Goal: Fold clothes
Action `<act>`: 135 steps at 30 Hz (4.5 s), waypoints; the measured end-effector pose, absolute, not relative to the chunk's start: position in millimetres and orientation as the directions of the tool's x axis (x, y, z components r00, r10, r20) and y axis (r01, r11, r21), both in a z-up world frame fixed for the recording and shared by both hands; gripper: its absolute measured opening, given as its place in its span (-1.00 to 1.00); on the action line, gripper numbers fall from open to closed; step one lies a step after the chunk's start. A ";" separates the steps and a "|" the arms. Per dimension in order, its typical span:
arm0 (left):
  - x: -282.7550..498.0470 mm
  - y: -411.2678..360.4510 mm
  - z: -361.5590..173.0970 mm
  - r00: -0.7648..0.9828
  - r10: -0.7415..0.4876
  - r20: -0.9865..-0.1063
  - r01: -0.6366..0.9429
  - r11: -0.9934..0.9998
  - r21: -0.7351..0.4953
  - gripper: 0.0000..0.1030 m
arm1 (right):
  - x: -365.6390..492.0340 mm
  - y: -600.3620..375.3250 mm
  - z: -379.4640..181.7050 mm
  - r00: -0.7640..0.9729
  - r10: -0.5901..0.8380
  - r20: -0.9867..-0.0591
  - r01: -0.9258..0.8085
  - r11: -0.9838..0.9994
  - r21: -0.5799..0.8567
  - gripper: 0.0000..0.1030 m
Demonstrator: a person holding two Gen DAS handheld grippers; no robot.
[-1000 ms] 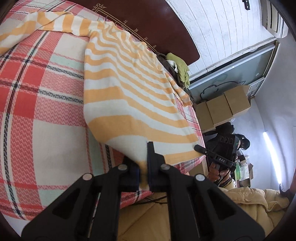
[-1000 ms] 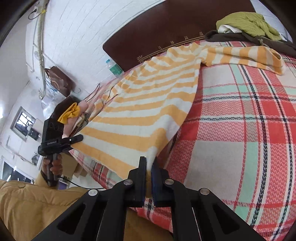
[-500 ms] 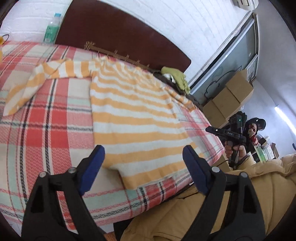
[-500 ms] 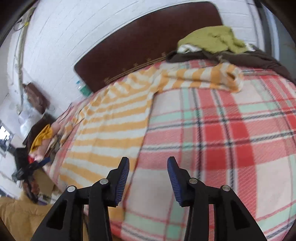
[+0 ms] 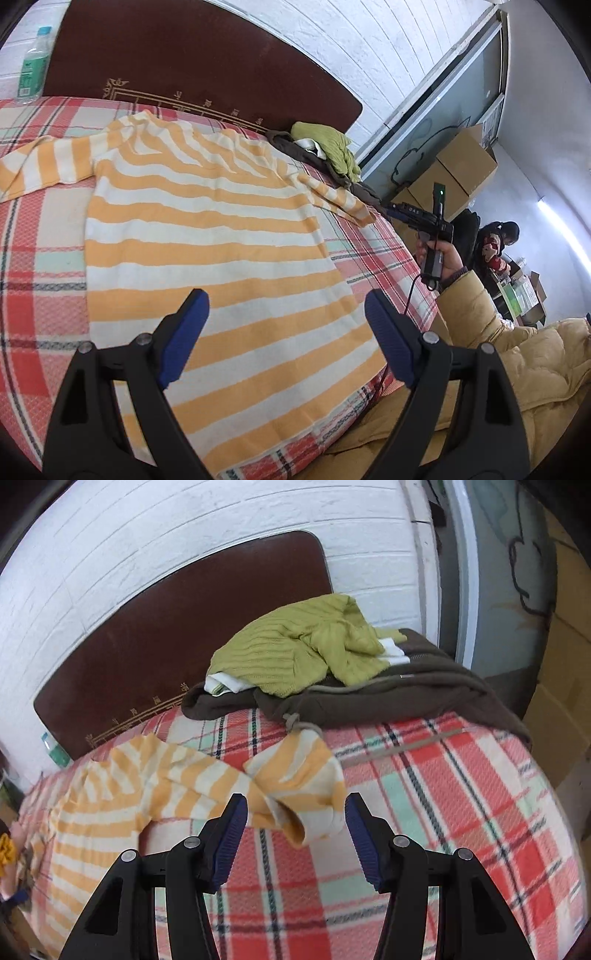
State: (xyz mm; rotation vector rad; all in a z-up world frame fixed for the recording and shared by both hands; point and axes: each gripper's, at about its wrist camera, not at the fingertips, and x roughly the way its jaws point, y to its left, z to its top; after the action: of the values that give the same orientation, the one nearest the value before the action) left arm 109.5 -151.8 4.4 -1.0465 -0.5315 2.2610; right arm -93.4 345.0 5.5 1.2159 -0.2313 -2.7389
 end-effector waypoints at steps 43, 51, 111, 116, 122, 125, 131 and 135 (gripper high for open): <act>-4.7 -38.5 -38.4 -0.252 0.749 -0.613 -0.398 -0.658 -0.640 0.68 | -176.9 294.8 -44.0 -0.519 -0.090 -0.850 0.275 -0.959 -0.067 -0.21; -14.4 -35.5 -38.6 -0.245 0.745 -0.620 -0.393 -0.661 -0.639 0.68 | -166.9 347.7 -15.8 -0.600 -0.169 -0.782 0.095 -0.986 0.141 -0.89; -78.0 31.4 -19.5 -0.255 0.727 -0.638 -0.451 -0.673 -0.586 0.68 | -80.0 423.8 -66.8 -0.651 -0.173 -0.739 -0.117 -0.939 0.323 0.52; -77.7 31.2 -18.7 -0.256 0.731 -0.633 -0.449 -0.669 -0.592 0.68 | -97.0 415.5 -75.0 -0.659 -0.237 -0.714 -0.063 -0.928 0.366 -0.48; -75.4 25.1 -18.1 -0.264 0.734 -0.626 -0.438 -0.669 -0.600 0.68 | -67.8 436.2 -68.6 -0.719 -0.371 -0.588 -0.074 -0.799 0.596 -0.72; -79.0 24.5 -19.9 -0.259 0.742 -0.619 -0.433 -0.661 -0.612 0.68 | -53.2 446.6 -65.4 -0.748 -0.424 -0.511 -0.072 -0.714 0.697 -0.72; -87.0 32.7 -22.7 -0.248 0.744 -0.620 -0.444 -0.657 -0.610 0.68 | -41.9 433.6 -44.2 -0.750 -0.571 -0.333 0.030 -0.533 0.846 -0.71; -84.1 27.2 -23.1 -0.252 0.757 -0.603 -0.433 -0.645 -0.629 0.68 | -60.2 392.0 -14.1 -0.728 -0.634 -0.260 0.110 -0.483 0.869 -0.71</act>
State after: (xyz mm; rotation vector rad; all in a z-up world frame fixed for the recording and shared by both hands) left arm -84.1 27.2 -23.1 -1.2095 -0.4341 1.9686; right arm -60.2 392.0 -14.1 0.7942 -1.2487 -2.2327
